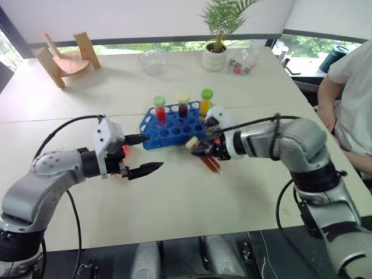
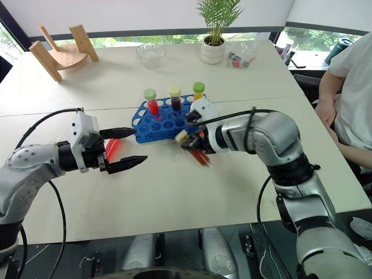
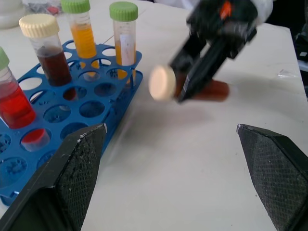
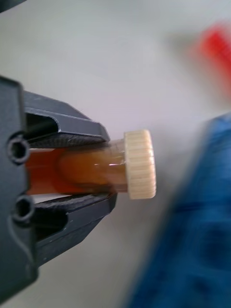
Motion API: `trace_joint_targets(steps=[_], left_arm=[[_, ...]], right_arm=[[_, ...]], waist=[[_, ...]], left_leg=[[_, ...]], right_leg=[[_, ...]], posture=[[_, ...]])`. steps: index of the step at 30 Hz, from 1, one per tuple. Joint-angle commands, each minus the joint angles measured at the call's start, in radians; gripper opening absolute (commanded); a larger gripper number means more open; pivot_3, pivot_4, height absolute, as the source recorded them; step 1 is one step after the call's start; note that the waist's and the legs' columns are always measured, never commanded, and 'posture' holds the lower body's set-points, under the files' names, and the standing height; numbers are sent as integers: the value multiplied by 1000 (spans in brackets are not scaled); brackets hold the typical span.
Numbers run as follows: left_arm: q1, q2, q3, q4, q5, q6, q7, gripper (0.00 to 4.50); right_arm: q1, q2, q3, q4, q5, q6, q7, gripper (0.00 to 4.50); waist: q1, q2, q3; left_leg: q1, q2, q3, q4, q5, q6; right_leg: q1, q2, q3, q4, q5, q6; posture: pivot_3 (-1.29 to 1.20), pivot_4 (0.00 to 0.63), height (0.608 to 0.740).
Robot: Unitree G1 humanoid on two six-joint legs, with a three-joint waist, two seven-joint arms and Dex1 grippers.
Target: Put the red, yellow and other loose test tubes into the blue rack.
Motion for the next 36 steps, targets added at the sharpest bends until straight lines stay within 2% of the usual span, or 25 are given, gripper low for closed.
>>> trace_joint_targets(steps=[1,4,8,15,25,36], left_arm=[[16,15,44,-16,-13,4,2,4500],[28,32,69,-6,-26,20,-10,4500],[17,48,74,2,-34,38,-18,4500],[-19,85,77,7,-52,81,-31,4500],[-15,94,91,-22,-66,103,-15,4500],[-10,83,89,-28,-69,97,8,4500]], right_arm=[[115,83,-78,-61,-103,-410,69,866],[189,216,-93,7,-198,-656,18,866],[251,369,-106,127,-266,-965,61,866],[191,529,-101,466,-422,-1332,48,866],[104,571,-146,745,-483,-1528,35,866],[118,578,-160,823,-503,-1579,41,866]], waist=[[-2,0,0],[-7,0,0],[-2,0,0],[-3,0,1],[-3,0,1],[-4,1,1]], left_leg=[[0,0,0,0,0,0],[0,0,1,0,0,0],[1,0,0,0,0,0],[1,0,0,0,0,-1],[1,0,0,0,1,-1],[2,0,0,0,1,-2]], right_leg=[[0,0,0,0,0,0],[-1,0,0,1,0,0],[0,0,0,1,0,0],[0,0,0,2,0,0],[0,0,0,2,0,0],[0,0,0,3,0,-1]], posture=[[0,150,740],[0,150,740],[0,150,740],[0,150,740],[0,150,740],[0,150,740]])
